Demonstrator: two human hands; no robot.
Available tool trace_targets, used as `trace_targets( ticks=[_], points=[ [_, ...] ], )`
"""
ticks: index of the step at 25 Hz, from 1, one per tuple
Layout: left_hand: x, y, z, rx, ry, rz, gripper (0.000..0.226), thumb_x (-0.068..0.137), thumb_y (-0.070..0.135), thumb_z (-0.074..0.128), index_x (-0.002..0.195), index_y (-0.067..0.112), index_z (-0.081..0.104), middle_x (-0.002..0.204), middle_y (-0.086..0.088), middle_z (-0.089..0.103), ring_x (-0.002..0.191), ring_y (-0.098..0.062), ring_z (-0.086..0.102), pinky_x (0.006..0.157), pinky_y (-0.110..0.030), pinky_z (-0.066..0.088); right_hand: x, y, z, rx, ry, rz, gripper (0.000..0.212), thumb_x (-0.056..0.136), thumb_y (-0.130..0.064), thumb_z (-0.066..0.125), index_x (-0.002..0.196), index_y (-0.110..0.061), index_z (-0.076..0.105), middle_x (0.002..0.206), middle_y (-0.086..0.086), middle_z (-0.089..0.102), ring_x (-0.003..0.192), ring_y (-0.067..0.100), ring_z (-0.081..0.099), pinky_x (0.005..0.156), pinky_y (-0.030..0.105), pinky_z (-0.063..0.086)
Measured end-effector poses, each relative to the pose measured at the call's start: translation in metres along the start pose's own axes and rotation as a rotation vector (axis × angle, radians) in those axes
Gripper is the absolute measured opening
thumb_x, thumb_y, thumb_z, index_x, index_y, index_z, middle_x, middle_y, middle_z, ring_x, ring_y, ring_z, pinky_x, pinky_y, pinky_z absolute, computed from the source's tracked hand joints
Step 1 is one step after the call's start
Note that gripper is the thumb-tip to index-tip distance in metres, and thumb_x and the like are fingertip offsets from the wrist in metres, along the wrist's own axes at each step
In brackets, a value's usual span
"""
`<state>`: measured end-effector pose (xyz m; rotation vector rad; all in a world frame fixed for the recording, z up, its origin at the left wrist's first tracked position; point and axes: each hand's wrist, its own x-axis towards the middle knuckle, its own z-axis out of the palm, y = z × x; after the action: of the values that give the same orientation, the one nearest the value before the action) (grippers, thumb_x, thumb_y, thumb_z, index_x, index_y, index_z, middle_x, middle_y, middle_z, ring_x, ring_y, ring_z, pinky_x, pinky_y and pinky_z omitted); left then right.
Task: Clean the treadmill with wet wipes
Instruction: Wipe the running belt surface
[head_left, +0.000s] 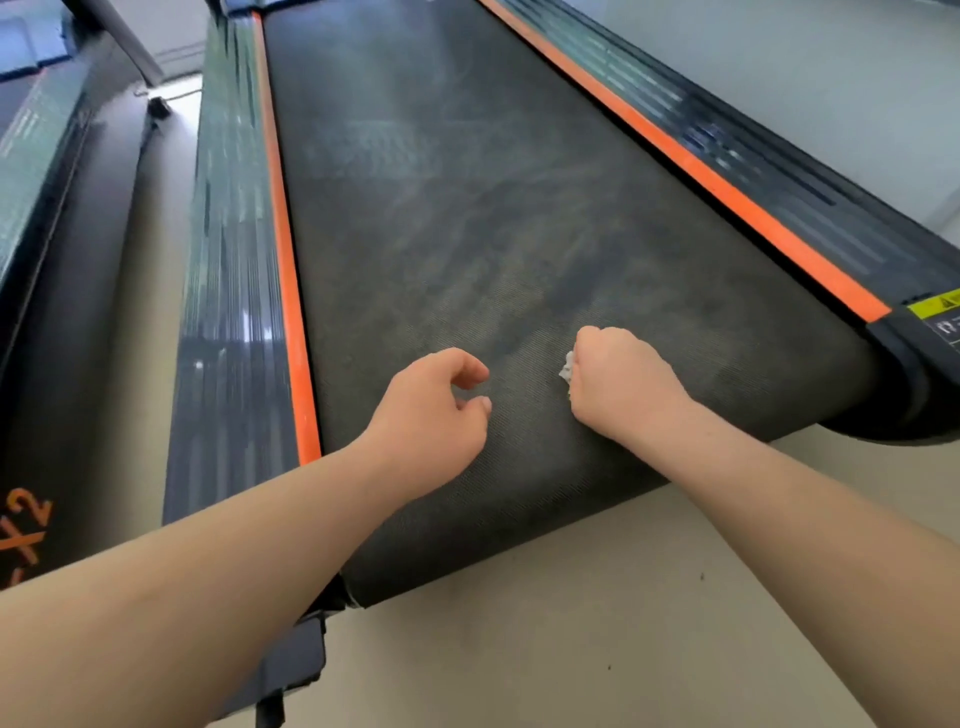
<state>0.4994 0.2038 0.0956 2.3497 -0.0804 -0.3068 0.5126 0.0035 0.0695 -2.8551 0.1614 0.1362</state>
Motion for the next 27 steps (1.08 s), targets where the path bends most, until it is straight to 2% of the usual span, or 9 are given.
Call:
trace_targets(
  ticks=[3, 7, 10, 14, 16, 19, 21, 23, 27],
  points=[
    [0.000, -0.009, -0.015, 0.018, 0.008, 0.022, 0.023, 0.095, 0.024, 0.065, 0.116, 0.034, 0.062, 0.091, 0.009, 0.067, 0.072, -0.005, 0.064, 0.065, -0.017, 0.045, 0.008, -0.035, 0.010, -0.044, 0.027, 0.051, 0.025, 0.091, -0.011, 0.064, 0.089, -0.012, 0.039, 0.098, 0.008, 0.051, 0.097, 0.033, 0.059, 0.072, 0.035, 0.039],
    [0.004, -0.027, -0.038, 0.038, 0.095, 0.016, 0.022, 0.095, 0.021, 0.065, 0.113, 0.034, 0.064, 0.091, 0.011, 0.066, 0.063, -0.001, 0.061, 0.060, -0.014, 0.043, 0.022, -0.069, 0.007, 0.038, -0.119, -0.037, 0.033, 0.091, -0.015, 0.065, 0.071, -0.017, 0.039, 0.075, 0.000, 0.040, 0.080, 0.028, 0.052, 0.070, 0.035, 0.045],
    [0.001, -0.044, -0.039, 0.055, 0.063, -0.025, 0.025, 0.095, 0.018, 0.064, 0.115, 0.032, 0.064, 0.088, 0.007, 0.069, 0.067, -0.003, 0.063, 0.055, -0.008, 0.043, 0.014, -0.066, 0.011, 0.025, -0.147, -0.221, 0.006, 0.090, -0.015, 0.063, 0.086, -0.014, 0.058, 0.088, 0.004, 0.058, 0.089, 0.028, 0.061, 0.074, 0.037, 0.053],
    [-0.001, -0.053, -0.041, 0.118, 0.049, 0.005, 0.027, 0.094, 0.014, 0.063, 0.117, 0.028, 0.064, 0.092, 0.009, 0.066, 0.079, -0.001, 0.060, 0.072, -0.020, 0.047, -0.003, -0.047, 0.024, -0.058, -0.099, -0.538, 0.017, 0.088, -0.011, 0.062, 0.105, -0.015, 0.059, 0.107, 0.003, 0.056, 0.098, 0.024, 0.057, 0.079, 0.040, 0.053],
    [-0.002, -0.053, -0.042, 0.100, 0.089, 0.034, 0.027, 0.093, 0.013, 0.063, 0.116, 0.026, 0.065, 0.095, 0.010, 0.063, 0.081, -0.002, 0.060, 0.080, -0.028, 0.050, 0.015, -0.017, 0.017, -0.152, 0.001, -0.431, 0.016, 0.085, -0.011, 0.061, 0.099, -0.019, 0.062, 0.105, 0.002, 0.060, 0.100, 0.026, 0.061, 0.077, 0.038, 0.054],
    [-0.005, -0.049, -0.038, 0.108, 0.088, 0.091, 0.027, 0.093, 0.012, 0.063, 0.117, 0.024, 0.065, 0.091, 0.012, 0.061, 0.077, 0.000, 0.058, 0.076, -0.021, 0.045, 0.040, 0.037, -0.005, -0.160, 0.156, 0.105, 0.010, 0.089, -0.021, 0.058, 0.100, -0.021, 0.057, 0.105, 0.003, 0.065, 0.102, 0.031, 0.065, 0.072, 0.035, 0.045],
    [-0.010, -0.045, -0.034, 0.118, 0.077, 0.134, 0.028, 0.094, 0.011, 0.062, 0.119, 0.023, 0.065, 0.092, 0.014, 0.058, 0.078, -0.001, 0.056, 0.078, -0.019, 0.041, 0.037, 0.043, 0.000, -0.234, 0.135, 0.173, 0.015, 0.095, -0.024, 0.055, 0.105, -0.015, 0.049, 0.110, 0.008, 0.066, 0.102, 0.035, 0.064, 0.071, 0.037, 0.039],
    [-0.012, -0.043, -0.032, 0.123, 0.094, 0.174, 0.029, 0.094, 0.010, 0.060, 0.120, 0.022, 0.065, 0.093, 0.016, 0.054, 0.082, -0.003, 0.055, 0.083, -0.021, 0.040, 0.028, 0.014, 0.003, -0.261, 0.084, 0.051, 0.018, 0.093, -0.022, 0.056, 0.101, -0.016, 0.041, 0.108, 0.009, 0.067, 0.101, 0.036, 0.066, 0.070, 0.038, 0.040],
    [-0.012, -0.041, -0.030, 0.171, 0.066, 0.190, 0.032, 0.094, 0.009, 0.060, 0.123, 0.023, 0.065, 0.094, 0.019, 0.054, 0.083, -0.002, 0.053, 0.083, -0.020, 0.040, -0.003, -0.042, 0.020, -0.293, -0.097, -0.394, 0.028, 0.089, -0.016, 0.058, 0.097, -0.021, 0.031, 0.104, 0.004, 0.065, 0.098, 0.031, 0.066, 0.068, 0.036, 0.041]
  ],
)
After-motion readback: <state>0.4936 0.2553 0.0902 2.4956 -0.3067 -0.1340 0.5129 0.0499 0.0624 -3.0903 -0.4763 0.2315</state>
